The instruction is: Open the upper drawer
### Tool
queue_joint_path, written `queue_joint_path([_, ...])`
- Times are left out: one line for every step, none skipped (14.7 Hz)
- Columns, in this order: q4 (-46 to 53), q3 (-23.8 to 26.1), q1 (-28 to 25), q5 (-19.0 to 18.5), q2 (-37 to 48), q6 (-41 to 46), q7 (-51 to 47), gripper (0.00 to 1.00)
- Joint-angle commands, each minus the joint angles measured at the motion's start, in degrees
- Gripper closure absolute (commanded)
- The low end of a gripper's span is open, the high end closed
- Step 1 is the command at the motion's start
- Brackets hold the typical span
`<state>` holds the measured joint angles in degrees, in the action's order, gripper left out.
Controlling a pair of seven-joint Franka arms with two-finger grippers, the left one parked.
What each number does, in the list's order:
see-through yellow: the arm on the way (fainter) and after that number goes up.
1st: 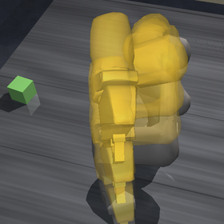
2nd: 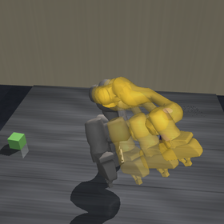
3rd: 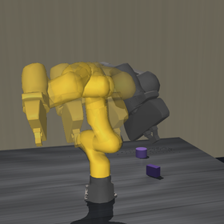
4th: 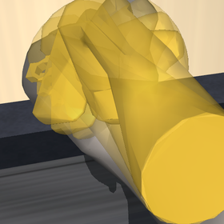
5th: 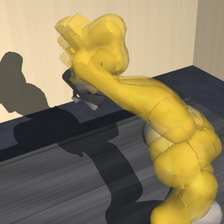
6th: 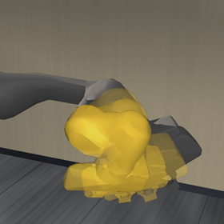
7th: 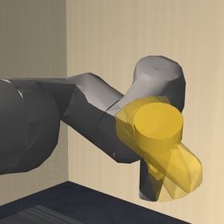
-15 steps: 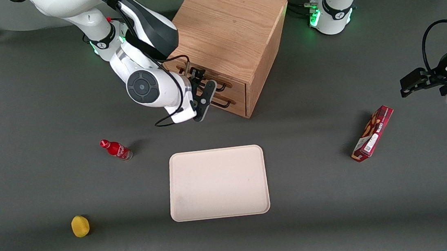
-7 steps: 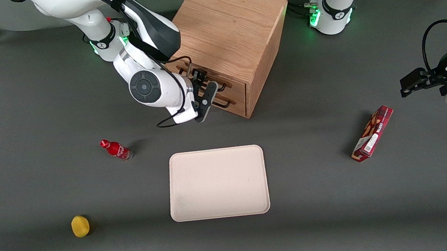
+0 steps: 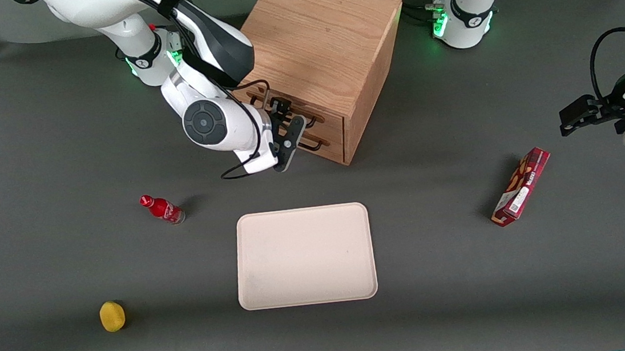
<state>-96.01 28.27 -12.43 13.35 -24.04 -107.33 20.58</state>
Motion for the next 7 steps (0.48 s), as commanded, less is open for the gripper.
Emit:
queue_joint_path([-0.23, -0.06, 0.12, -0.16, 0.05, -1.12, 0.6, 0.0])
queue_joint_path([-0.23, -0.06, 0.03, -0.25, -0.04, -1.47, 0.6, 0.0])
queue_joint_path([-0.31, -0.14, 0.03, -0.25, -0.04, -1.65, 0.52, 0.0])
queue_joint_path([-0.23, -0.23, 0.03, -0.43, -0.13, -1.65, 0.52, 0.0])
queue_joint_path([-0.23, -0.32, 0.03, -0.69, -0.21, -1.83, 0.52, 0.0])
queue_joint_path([-0.14, -0.41, 0.03, -1.04, -0.3, -1.92, 0.52, 0.0])
queue_joint_path([0.04, -0.5, 0.03, -1.74, -0.56, -2.18, 0.52, 0.0])
